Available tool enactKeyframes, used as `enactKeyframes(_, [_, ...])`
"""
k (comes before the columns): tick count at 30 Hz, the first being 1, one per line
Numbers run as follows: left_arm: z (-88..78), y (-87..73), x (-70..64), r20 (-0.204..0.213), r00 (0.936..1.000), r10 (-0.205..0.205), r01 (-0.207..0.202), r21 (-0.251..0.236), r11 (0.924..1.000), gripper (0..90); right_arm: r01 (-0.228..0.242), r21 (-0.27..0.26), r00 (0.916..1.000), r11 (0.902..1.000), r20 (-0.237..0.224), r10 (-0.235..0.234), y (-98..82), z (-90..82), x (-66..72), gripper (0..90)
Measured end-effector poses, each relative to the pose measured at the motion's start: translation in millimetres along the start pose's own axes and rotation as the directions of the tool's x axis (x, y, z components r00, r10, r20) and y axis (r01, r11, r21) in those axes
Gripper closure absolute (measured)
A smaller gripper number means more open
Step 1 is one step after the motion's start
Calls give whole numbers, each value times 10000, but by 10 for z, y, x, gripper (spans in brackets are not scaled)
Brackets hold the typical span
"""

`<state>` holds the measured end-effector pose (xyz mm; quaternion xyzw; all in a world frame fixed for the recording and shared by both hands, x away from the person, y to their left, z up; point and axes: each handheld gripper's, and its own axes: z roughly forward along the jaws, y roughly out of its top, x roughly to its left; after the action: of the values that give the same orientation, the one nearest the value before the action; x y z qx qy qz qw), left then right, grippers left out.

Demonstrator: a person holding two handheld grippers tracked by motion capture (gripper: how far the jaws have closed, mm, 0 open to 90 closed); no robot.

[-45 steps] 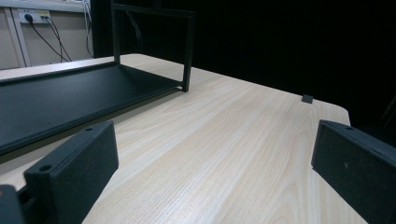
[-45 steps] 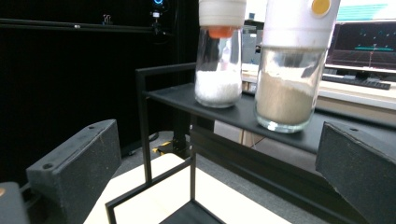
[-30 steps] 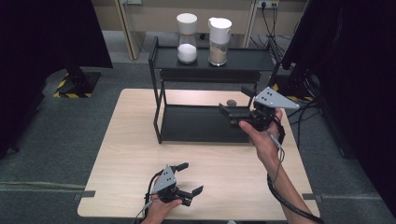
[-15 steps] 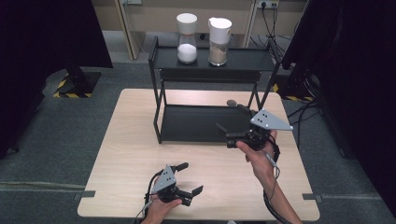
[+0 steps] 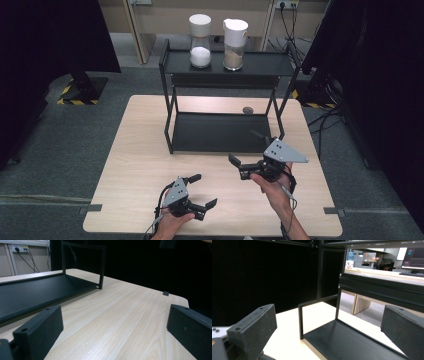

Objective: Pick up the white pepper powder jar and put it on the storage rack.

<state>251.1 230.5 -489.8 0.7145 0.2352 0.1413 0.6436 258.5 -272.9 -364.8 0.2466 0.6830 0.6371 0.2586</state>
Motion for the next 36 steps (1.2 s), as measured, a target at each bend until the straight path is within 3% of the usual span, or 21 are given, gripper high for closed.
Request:
enactKeyframes(8, [1,-1,-2,-5,10000,8,-8,-2,10000,2,144,181,9998,9997,-101,-142,-203,-65,90,8])
enactKeyframes(20, [-1,2,6,-1,10000,12,-12,9,10000,1,-356,609,9992,9975,-165,367,-506,-71,129,8])
enactKeyframes(36, [-11,1,27,-66,10000,-18,18,-38,10000,2,-304,274,9994,9992,-124,308,-734,-137,166,8])
